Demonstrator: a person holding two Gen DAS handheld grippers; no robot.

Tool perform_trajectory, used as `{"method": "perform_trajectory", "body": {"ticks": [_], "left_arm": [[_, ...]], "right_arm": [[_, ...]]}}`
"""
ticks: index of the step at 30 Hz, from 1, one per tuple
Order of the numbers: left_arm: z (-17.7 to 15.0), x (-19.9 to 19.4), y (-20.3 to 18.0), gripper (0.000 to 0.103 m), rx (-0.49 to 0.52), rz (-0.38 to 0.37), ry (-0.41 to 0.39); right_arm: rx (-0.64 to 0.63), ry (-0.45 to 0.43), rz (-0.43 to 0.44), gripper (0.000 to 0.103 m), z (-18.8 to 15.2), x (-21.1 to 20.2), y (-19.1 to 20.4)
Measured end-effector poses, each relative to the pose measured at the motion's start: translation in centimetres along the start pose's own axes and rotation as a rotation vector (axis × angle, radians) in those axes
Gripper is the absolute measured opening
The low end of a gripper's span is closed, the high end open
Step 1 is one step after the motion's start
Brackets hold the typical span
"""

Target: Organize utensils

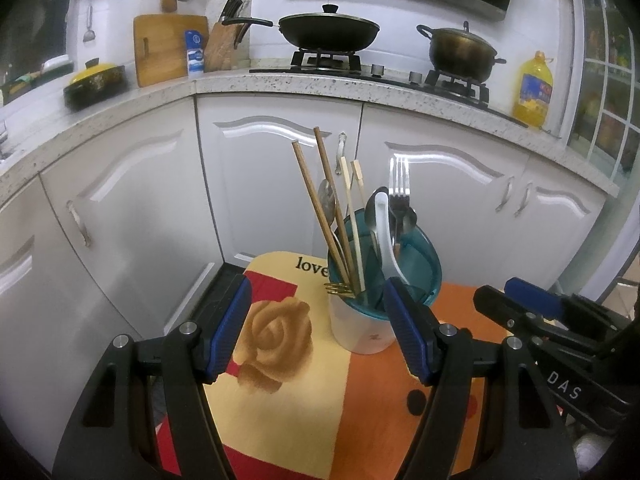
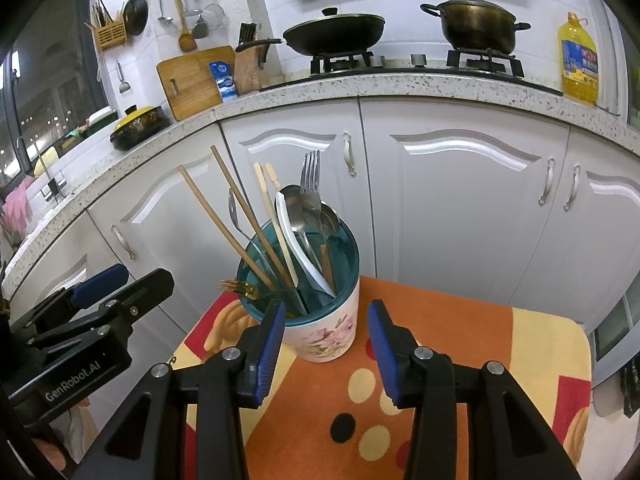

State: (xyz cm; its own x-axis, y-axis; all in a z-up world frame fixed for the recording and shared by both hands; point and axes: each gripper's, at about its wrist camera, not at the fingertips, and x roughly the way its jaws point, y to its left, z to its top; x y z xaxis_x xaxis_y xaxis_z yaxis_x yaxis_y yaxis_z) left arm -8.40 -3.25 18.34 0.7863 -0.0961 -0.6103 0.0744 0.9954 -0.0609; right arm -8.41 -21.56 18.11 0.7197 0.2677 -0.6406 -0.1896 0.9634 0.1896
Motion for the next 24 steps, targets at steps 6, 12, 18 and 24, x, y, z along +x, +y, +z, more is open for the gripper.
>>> {"method": "perform_trajectory", "body": {"ticks": [6, 12, 18, 24], "left_arm": [[-0.30, 0.19, -0.37, 0.068, 0.014, 0.005, 0.017], [-0.68, 0.49, -0.48, 0.068, 0.018, 0.002, 0.031], [-0.68, 0.62, -0.46, 0.068, 0.018, 0.001, 0.038], [-0.82, 0.78, -0.34, 0.068, 0.015, 0.002, 0.047]], "right_arm": [[-0.001, 0.006, -0.004, 0.042, 0.02, 0.03, -0.04], [0.001, 0.006, -0.007, 0.042, 0.03, -0.03, -0.20], [0.001, 0.006, -0.009, 0.042, -0.05, -0.04, -0.29], [-0.009, 0.014, -0.011, 0.042, -0.21, 0.17, -0.22]]}}
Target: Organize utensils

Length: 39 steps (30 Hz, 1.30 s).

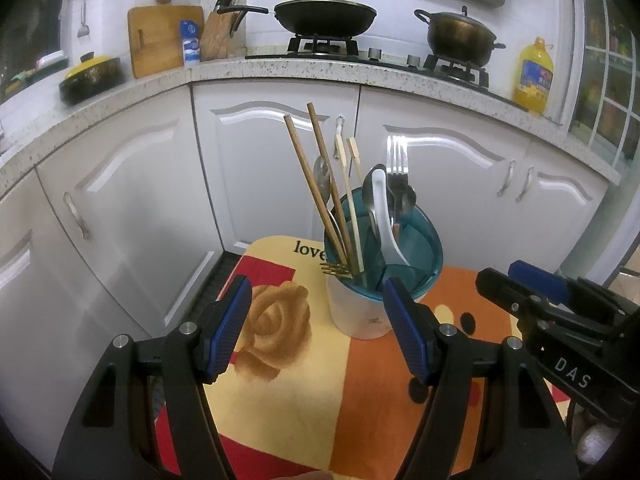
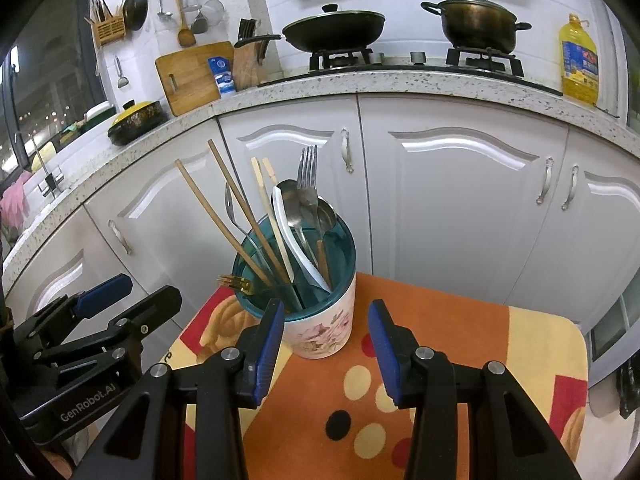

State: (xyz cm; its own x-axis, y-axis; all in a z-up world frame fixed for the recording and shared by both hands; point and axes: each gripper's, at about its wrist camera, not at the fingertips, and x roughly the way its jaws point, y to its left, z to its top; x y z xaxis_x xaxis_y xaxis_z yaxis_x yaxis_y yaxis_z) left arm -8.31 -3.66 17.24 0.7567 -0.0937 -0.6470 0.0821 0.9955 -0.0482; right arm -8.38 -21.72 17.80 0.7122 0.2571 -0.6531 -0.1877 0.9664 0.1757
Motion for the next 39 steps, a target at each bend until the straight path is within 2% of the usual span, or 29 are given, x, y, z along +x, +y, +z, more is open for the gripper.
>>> {"method": "perform_trajectory", "body": {"ticks": [39], "left_arm": [[-0.59, 0.67, 0.03, 0.068, 0.001, -0.001, 0.034]], "right_arm": [[0.001, 0.017, 0.006, 0.042, -0.38, 0.38, -0.02]]}}
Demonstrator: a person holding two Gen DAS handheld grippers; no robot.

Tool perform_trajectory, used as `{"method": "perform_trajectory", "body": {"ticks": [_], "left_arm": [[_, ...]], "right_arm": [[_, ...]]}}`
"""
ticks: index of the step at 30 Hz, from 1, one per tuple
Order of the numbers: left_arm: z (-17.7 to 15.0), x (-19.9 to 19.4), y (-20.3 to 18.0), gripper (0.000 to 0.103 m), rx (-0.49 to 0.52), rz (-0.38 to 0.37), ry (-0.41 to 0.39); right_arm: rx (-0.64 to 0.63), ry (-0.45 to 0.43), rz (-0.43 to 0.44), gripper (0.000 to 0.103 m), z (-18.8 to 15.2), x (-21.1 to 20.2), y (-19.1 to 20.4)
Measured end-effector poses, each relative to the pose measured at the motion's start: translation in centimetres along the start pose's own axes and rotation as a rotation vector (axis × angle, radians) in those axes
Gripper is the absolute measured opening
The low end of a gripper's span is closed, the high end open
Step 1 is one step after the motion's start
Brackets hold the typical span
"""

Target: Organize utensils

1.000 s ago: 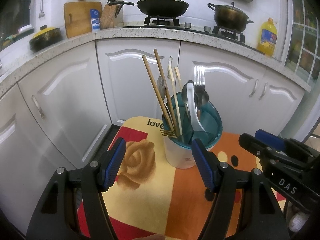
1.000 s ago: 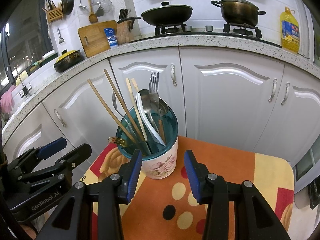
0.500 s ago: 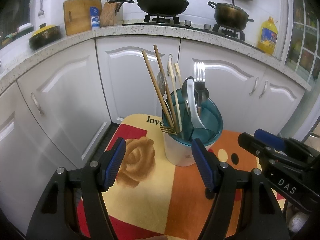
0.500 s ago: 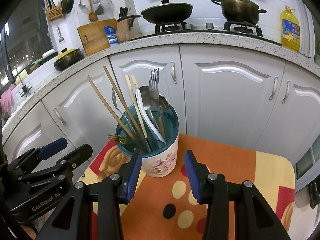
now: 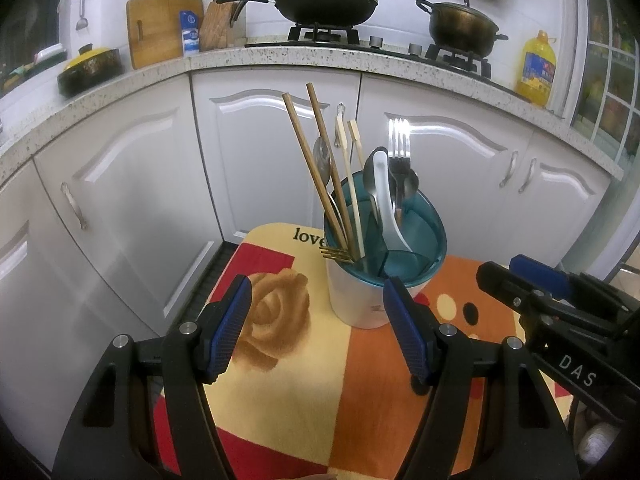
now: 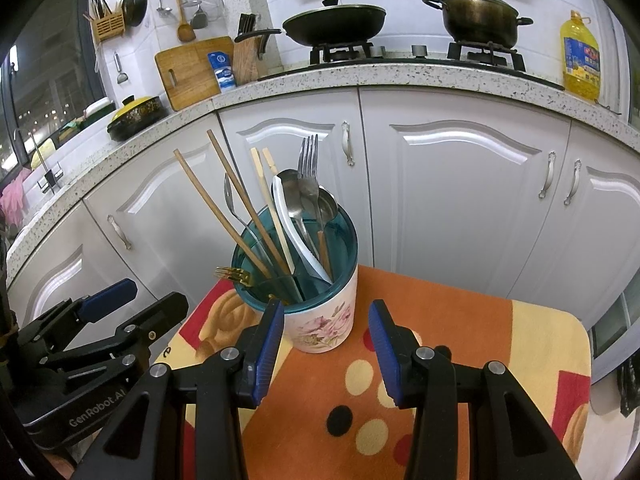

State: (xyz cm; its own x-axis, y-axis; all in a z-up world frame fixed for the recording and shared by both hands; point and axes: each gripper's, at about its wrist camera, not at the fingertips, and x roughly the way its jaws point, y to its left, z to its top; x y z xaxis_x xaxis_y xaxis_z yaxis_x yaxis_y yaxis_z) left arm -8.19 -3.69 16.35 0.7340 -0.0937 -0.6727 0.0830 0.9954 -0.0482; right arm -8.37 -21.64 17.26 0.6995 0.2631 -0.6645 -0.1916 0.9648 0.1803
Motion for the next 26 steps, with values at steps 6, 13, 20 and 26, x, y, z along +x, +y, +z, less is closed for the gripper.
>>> {"method": "perform_trajectory", "body": {"ticks": [6, 13, 20, 26], "left_arm": [[0.0, -0.1, -0.1, 0.068, -0.002, -0.001, -0.007], [-0.1, 0.1, -0.1, 0.068, -0.011, -0.006, 0.002], [-0.3, 0.5, -0.1, 0.068, -0.014, -0.027, 0.013], [-0.6, 0.5, -0.1, 0.068, 0.002, -0.019, 0.001]], "right_arm": [[-0.001, -0.001, 0.001, 0.042, 0.0, 0.0, 0.0], [0.000, 0.006, 0.004, 0.042, -0.2, 0.2, 0.1], [0.005, 0.013, 0.008, 0.043, -0.5, 0.4, -0.2], [0.039, 0.018, -0.037, 0.043, -2.0, 0.5, -3.5]]}}
